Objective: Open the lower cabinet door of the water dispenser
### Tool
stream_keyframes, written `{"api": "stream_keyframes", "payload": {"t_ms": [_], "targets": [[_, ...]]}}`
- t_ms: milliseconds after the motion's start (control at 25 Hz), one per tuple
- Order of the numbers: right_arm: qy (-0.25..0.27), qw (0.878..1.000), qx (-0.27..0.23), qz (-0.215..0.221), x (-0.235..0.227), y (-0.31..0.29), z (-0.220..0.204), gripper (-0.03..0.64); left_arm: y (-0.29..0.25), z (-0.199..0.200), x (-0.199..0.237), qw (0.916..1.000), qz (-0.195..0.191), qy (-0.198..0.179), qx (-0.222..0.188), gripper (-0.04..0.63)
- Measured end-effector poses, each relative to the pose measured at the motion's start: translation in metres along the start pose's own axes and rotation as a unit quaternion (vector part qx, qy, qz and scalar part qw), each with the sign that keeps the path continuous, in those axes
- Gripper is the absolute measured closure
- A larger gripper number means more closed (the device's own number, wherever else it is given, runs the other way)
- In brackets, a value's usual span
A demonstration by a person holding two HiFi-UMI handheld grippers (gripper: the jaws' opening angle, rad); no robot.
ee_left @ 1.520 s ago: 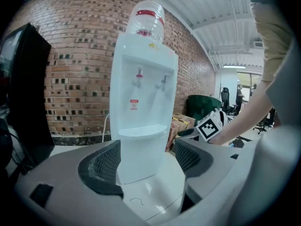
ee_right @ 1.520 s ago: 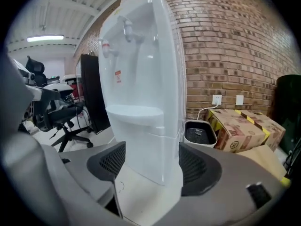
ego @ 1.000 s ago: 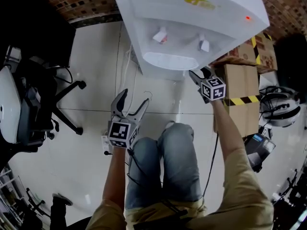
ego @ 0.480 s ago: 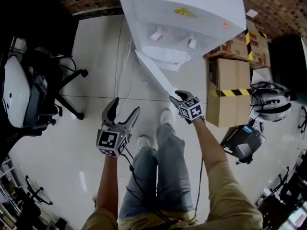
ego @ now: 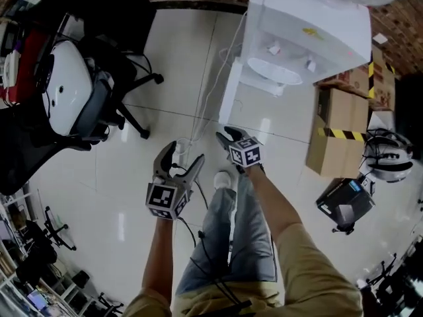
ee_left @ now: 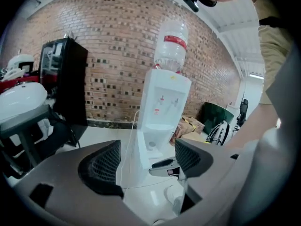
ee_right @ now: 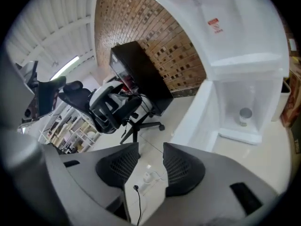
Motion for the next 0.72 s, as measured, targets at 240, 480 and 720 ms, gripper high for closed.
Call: {"api": "stream_keyframes", "payload": {"t_ms": [240,480,720], "targets": [[0.028,0.995,-0.089,-0.016,0.071,0.114,0.082,0.434,0.052,0.053,-0.015,0.9981,-0.003,0.043,-0.045,0.252],[0.086,0.973,-0.206,-0.065,0.152,0.263,0.178,0.433,0.092,0.147,-0.038,0.9919,-0.051,0.04,-0.109,0.252],[0.126,0.908,-0.346,-0.201,0.224,0.422,0.223,0.41,0.158,0.228,-0.084,0.9843,-0.081,-0.03,-0.154,0.252]]}}
Point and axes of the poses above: the fingertips, and each gripper's own axes: y backward along the fingers, x to its left, z out of its top, the point moved 10 cm from there along y, backward along the fingers, and after that the axes turned 3 degrees about -z, right-handed, at the moved point
